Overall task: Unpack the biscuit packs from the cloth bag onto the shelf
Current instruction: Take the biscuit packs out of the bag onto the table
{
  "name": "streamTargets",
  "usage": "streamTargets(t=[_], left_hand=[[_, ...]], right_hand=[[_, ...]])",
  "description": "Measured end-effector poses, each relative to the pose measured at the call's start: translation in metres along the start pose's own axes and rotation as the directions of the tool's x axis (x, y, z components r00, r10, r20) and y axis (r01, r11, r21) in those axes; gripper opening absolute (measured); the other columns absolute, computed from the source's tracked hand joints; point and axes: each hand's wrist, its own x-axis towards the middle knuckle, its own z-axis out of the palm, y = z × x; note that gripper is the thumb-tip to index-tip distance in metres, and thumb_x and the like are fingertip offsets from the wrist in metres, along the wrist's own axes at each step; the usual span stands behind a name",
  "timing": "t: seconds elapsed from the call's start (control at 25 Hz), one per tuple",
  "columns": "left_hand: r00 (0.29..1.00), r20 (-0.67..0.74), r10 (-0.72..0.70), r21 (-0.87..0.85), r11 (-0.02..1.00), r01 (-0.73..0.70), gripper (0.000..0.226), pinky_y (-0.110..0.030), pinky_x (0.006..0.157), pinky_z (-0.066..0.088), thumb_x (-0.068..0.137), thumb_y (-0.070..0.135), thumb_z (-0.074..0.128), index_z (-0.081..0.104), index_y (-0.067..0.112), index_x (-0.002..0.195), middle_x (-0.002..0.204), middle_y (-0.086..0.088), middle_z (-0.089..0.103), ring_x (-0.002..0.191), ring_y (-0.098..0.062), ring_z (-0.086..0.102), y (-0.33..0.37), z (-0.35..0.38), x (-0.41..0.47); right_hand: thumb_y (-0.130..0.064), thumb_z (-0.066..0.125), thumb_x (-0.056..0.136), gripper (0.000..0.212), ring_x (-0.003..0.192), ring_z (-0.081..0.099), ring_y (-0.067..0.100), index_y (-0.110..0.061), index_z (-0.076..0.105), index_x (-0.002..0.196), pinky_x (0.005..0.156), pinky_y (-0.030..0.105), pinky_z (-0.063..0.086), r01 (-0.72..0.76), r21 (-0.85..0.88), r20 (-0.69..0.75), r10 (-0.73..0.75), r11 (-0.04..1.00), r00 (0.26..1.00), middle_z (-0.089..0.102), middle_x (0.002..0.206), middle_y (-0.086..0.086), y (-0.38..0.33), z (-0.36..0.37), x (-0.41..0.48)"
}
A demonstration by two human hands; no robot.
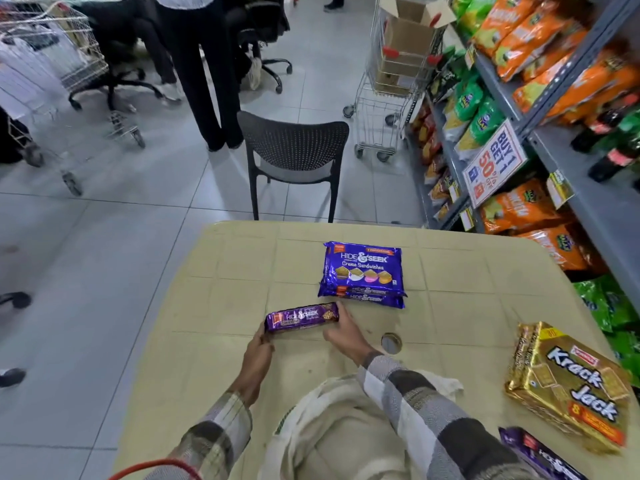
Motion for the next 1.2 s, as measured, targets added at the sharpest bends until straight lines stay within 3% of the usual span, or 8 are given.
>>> streamTargets(t=[0.2, 0.44, 0.64, 0.8, 0.92, 1.0, 1.12, 1.2], left_hand=[[0.999, -0.033, 0.027, 0.019, 0.999, -0.027, 0.066, -0.03, 0.076, 0.048, 0.081, -0.005, 0.041, 0.064, 0.053, 0.101, 0.106, 0.01, 0.07, 0.096, -0.015, 0.061, 0.01, 0.007, -0.018], [0.978, 0.164, 0.126, 0.145, 0.978, -0.15, 0.066, -0.036, 0.085, 0.039, 0.076, -0.005, 0.043, 0.062, 0.037, 0.124, 0.115, 0.007, 0.065, 0.106, -0.014, 0.054, 0.031, 0.075, -0.034], [0.957, 0.271, 0.103, 0.24, 0.956, -0.17, 0.037, -0.036, 0.069, 0.035, 0.066, 0.014, 0.046, 0.067, 0.028, 0.094, 0.082, -0.002, 0.059, 0.081, -0.023, 0.048, 0.042, 0.165, -0.078], [0.897, 0.432, 0.09, 0.289, 0.929, -0.232, 0.044, -0.039, 0.079, 0.049, 0.074, 0.007, 0.045, 0.068, 0.029, 0.104, 0.098, -0.004, 0.071, 0.088, -0.022, 0.062, 0.048, 0.239, -0.135], [0.837, 0.542, 0.08, 0.296, 0.914, -0.278, 0.056, -0.039, 0.088, 0.047, 0.083, -0.004, 0.041, 0.063, 0.034, 0.118, 0.107, -0.003, 0.069, 0.099, -0.023, 0.06, 0.043, 0.285, -0.172], [0.813, 0.579, 0.069, 0.327, 0.893, -0.309, 0.06, -0.036, 0.087, 0.045, 0.081, -0.005, 0.042, 0.062, 0.041, 0.114, 0.109, -0.004, 0.07, 0.1, -0.022, 0.058, 0.037, 0.313, -0.191], [0.778, 0.627, 0.041, 0.368, 0.865, -0.342, 0.062, -0.03, 0.076, 0.042, 0.079, -0.007, 0.041, 0.059, 0.044, 0.109, 0.102, 0.003, 0.068, 0.093, -0.019, 0.056, 0.029, 0.345, -0.211], [0.759, 0.651, 0.013, 0.379, 0.861, -0.34, 0.06, -0.029, 0.082, 0.04, 0.081, -0.005, 0.041, 0.059, 0.043, 0.112, 0.107, 0.011, 0.067, 0.102, -0.016, 0.055, 0.024, 0.359, -0.22]], right_hand=[[-0.017, 0.057, 0.068, 0.088, 0.141, 0.036, 0.027, -0.009, 0.031, 0.151, 0.115, 0.032, 0.032, -0.066, 0.057, -0.042, 0.069, 0.996, 0.997, 0.038, 0.151, 0.009, 0.003, -0.001, -0.043], [-0.006, 0.058, 0.085, 0.088, 0.152, 0.016, 0.018, -0.014, 0.01, 0.159, 0.122, 0.027, 0.017, -0.108, 0.273, -0.211, 0.169, 0.956, 0.963, 0.015, 0.165, 0.003, 0.045, -0.06, -0.109], [-0.012, 0.061, 0.084, 0.09, 0.15, 0.02, 0.023, -0.018, 0.012, 0.159, 0.123, 0.039, 0.021, -0.095, 0.389, -0.344, 0.24, 0.917, 0.908, 0.017, 0.165, 0.004, 0.104, -0.12, -0.159], [-0.029, 0.064, 0.066, 0.104, 0.147, 0.029, 0.027, -0.029, 0.015, 0.158, 0.118, 0.049, 0.031, -0.083, 0.513, -0.413, 0.331, 0.854, 0.848, 0.025, 0.162, 0.001, 0.182, -0.157, -0.189], [-0.022, 0.065, 0.063, 0.101, 0.133, 0.048, 0.033, -0.037, 0.023, 0.153, 0.107, 0.053, 0.045, -0.038, 0.606, -0.429, 0.366, 0.795, 0.826, 0.037, 0.156, 0.006, 0.252, -0.178, -0.204], [-0.014, 0.064, 0.072, 0.096, 0.127, 0.053, 0.031, -0.034, 0.02, 0.155, 0.106, 0.053, 0.047, -0.026, 0.675, -0.44, 0.43, 0.737, 0.789, 0.038, 0.154, 0.005, 0.271, -0.194, -0.228], [-0.018, 0.058, 0.071, 0.085, 0.131, 0.049, 0.023, -0.029, 0.033, 0.152, 0.111, 0.045, 0.042, -0.058, 0.628, -0.483, 0.447, 0.776, 0.753, 0.042, 0.151, 0.002, 0.283, -0.215, -0.264], [-0.012, 0.058, 0.076, 0.08, 0.129, 0.049, 0.023, -0.026, 0.034, 0.151, 0.11, 0.04, 0.042, -0.063, 0.648, -0.479, 0.47, 0.759, 0.741, 0.044, 0.148, 0.0, 0.292, -0.224, -0.278]])
